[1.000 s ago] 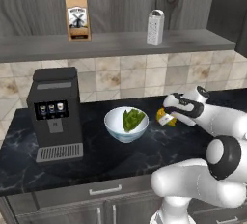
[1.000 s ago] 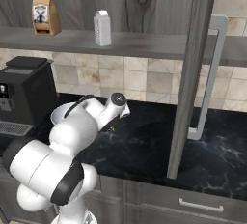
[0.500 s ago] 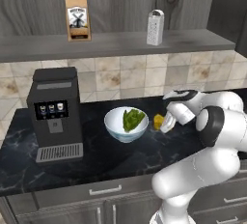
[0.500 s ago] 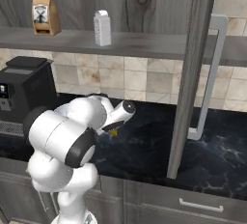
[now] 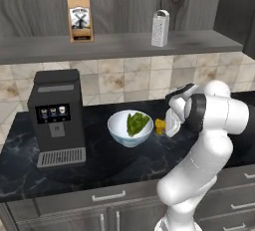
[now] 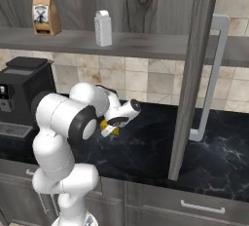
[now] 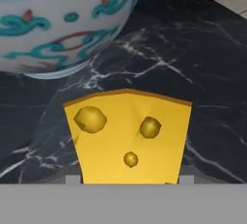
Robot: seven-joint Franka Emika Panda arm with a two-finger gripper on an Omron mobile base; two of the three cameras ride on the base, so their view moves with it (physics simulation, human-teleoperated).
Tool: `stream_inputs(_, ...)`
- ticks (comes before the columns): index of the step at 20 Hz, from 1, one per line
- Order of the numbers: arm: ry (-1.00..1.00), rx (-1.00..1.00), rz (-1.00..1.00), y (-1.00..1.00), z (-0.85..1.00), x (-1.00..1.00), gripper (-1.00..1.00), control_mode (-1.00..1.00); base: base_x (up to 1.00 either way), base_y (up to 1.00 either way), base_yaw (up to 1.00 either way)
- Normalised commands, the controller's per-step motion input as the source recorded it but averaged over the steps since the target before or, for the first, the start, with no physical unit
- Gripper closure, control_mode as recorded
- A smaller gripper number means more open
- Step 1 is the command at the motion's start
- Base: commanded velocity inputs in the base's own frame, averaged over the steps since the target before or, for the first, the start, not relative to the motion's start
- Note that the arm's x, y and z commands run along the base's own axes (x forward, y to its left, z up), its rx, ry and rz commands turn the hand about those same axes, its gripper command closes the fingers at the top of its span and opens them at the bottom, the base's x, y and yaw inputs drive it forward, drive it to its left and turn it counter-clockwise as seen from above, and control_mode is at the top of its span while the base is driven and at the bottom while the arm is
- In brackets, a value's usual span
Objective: Pick the cheese from the fridge and the cheese grater from the cabinet and place them next to the salad bowl.
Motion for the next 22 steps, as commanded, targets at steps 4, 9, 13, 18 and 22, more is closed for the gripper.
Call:
stream_inputs(4,0.0,0.0,0.21,0.15,-0.21,0.28,1.0,-1.0,0.0,0.0,0.0)
stream_inputs(9,-0.07,0.0,0.16,0.05,-0.15,0.27,1.0,-1.0,0.0,0.0,0.0)
stream_inputs(13,-0.14,0.0,0.05,0.03,-0.18,0.19,1.0,-1.0,0.0,0.0,0.0)
stream_inputs(18,-0.06,0.0,0.0,0.2,-0.35,0.12,-1.0,-1.0,0.0,0.0,0.0)
stream_inputs(22,0.01,0.0,0.0,-0.04,-0.01,0.0,-1.0,-1.0,0.0,0.0,0.0)
